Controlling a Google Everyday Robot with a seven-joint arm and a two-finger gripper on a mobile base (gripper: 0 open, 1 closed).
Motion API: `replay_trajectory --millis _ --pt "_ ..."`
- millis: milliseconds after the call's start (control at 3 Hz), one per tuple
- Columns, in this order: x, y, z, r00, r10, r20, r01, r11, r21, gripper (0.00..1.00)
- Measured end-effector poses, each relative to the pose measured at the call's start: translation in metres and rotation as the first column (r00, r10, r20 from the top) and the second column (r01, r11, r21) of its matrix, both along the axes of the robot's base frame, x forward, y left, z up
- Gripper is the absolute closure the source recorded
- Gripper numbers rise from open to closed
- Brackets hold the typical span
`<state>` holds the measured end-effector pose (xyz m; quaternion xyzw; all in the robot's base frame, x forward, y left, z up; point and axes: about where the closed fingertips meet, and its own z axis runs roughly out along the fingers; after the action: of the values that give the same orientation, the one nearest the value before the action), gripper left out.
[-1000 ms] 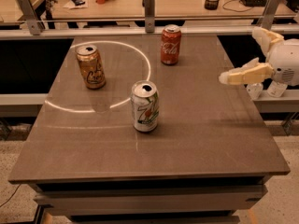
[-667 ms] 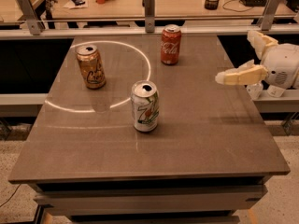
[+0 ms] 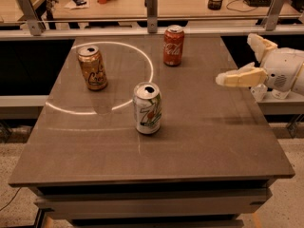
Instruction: Knock coke can over
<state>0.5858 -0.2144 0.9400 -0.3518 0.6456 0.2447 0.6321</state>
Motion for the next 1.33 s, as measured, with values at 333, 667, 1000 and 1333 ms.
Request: replay_trajectory --millis 333,667,1000,1333 --pt "0.009 0.004 -0.001 0.9996 -0.027 0.007 0.027 0.999 -0.027 0.00" --pt "0.029 0.014 -0.008 0.9950 -0.099 -0.011 0.099 0.994 -0.052 0.00" --pt "0.058 0.018 -0.018 0.9799 -0.192 -0.054 0.191 0.981 -0.027 0.00" --pt "0.082 0.026 -0.030 0.9737 -0.214 -0.078 0.214 0.977 -0.007 0.00"
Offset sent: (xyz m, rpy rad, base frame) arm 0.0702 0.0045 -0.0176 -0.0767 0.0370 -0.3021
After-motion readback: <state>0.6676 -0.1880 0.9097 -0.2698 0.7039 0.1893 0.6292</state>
